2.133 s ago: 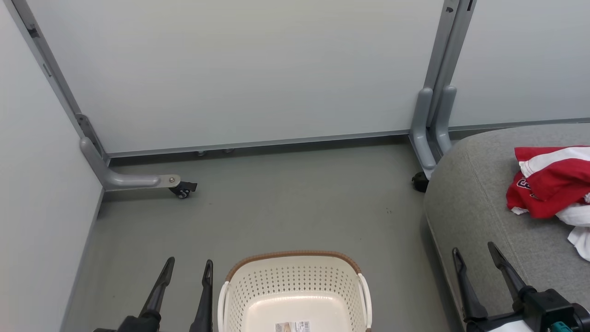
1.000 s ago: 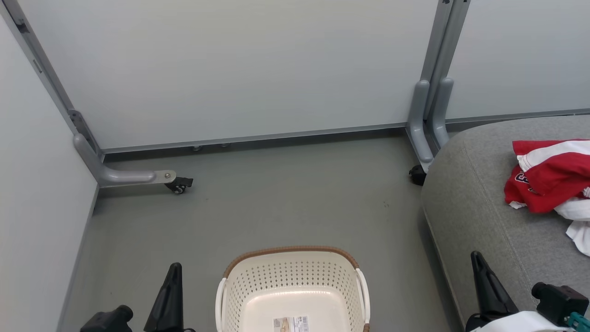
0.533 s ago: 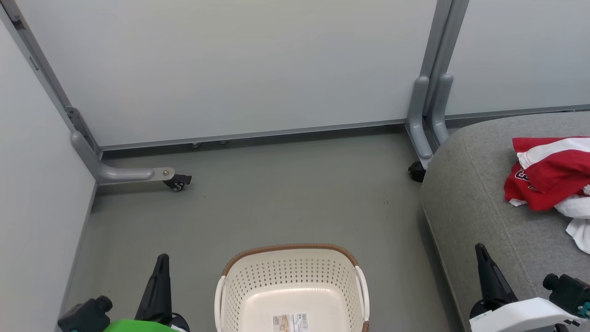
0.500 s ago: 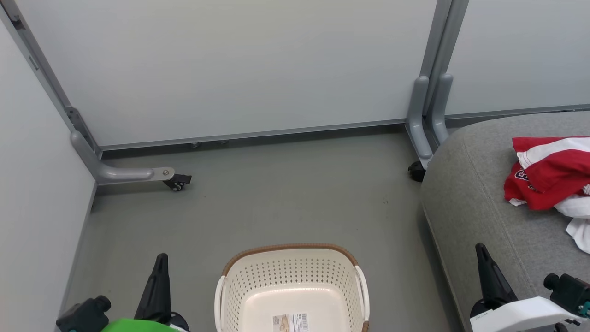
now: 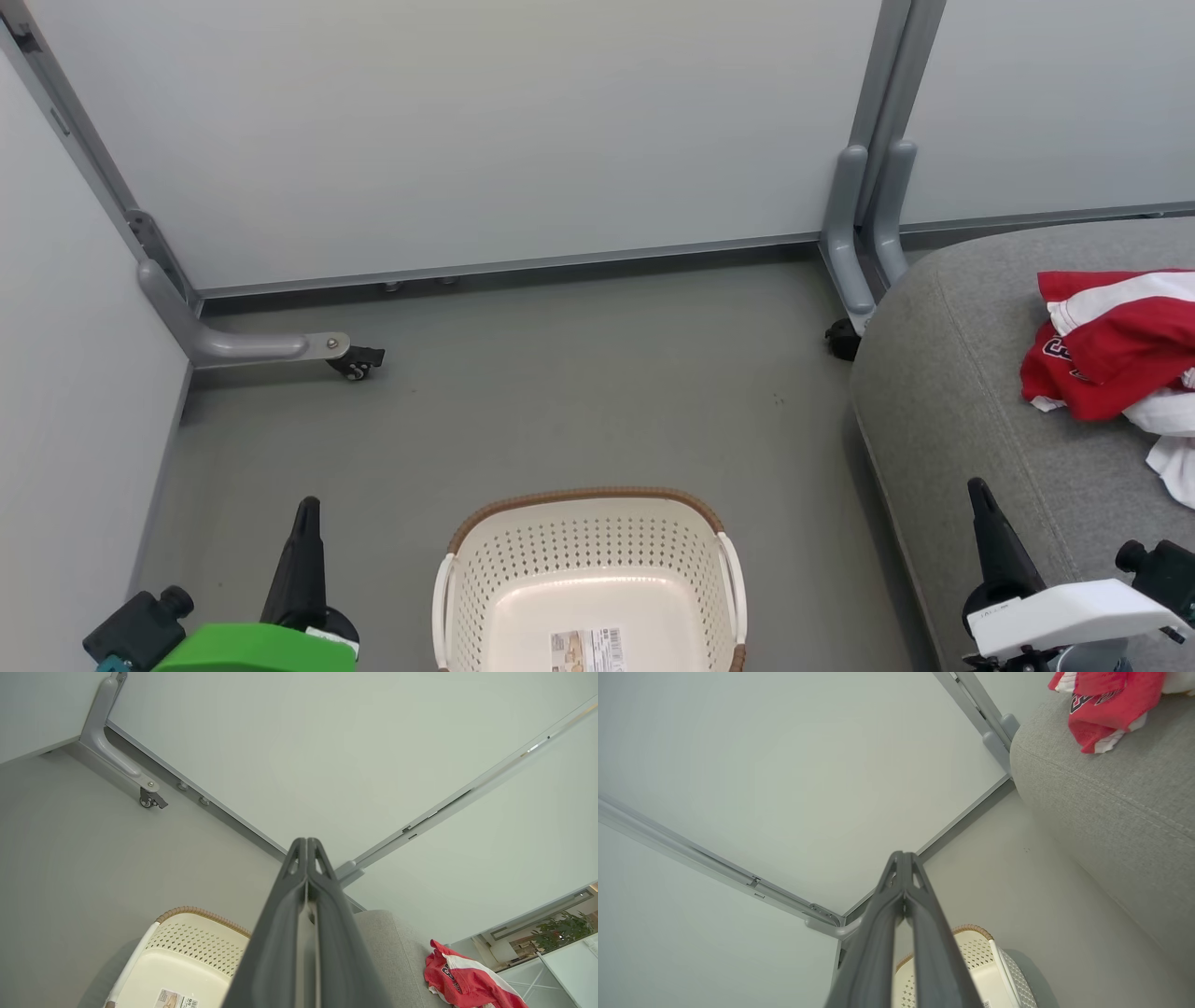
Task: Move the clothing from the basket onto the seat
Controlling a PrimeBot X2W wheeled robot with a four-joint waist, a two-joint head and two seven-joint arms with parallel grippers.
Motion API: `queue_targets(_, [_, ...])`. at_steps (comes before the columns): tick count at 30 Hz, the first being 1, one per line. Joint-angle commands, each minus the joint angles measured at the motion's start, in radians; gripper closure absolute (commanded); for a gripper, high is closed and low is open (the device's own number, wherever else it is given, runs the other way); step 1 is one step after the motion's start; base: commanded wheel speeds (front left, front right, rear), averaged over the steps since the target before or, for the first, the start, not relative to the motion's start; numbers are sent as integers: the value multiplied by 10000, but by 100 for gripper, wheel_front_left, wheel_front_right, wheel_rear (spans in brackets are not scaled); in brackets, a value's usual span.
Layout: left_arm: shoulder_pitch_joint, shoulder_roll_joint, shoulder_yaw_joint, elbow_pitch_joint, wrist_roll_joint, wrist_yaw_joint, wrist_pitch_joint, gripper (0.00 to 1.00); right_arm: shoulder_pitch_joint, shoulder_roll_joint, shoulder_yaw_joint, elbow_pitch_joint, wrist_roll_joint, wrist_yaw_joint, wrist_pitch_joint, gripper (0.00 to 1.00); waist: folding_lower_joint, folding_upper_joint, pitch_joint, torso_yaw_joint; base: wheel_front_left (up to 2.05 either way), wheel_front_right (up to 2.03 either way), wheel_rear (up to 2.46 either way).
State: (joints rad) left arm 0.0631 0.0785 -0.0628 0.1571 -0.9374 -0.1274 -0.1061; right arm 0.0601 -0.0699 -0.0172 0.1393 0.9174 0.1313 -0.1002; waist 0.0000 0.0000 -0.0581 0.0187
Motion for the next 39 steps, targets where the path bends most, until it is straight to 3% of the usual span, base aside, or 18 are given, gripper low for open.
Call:
queue_targets(1, [-347,96,86,-65,-329,-30,54,100,-295,-75,-46,-45,336,-3,72,100,0,0,12,-4,0,0,0])
queue_targets(39, [-1175,104,784,467,-4283,-43,1063,100,-1116,-99,-358,579,4346,-4,1094,100,0,0,308,-94,0,0,0])
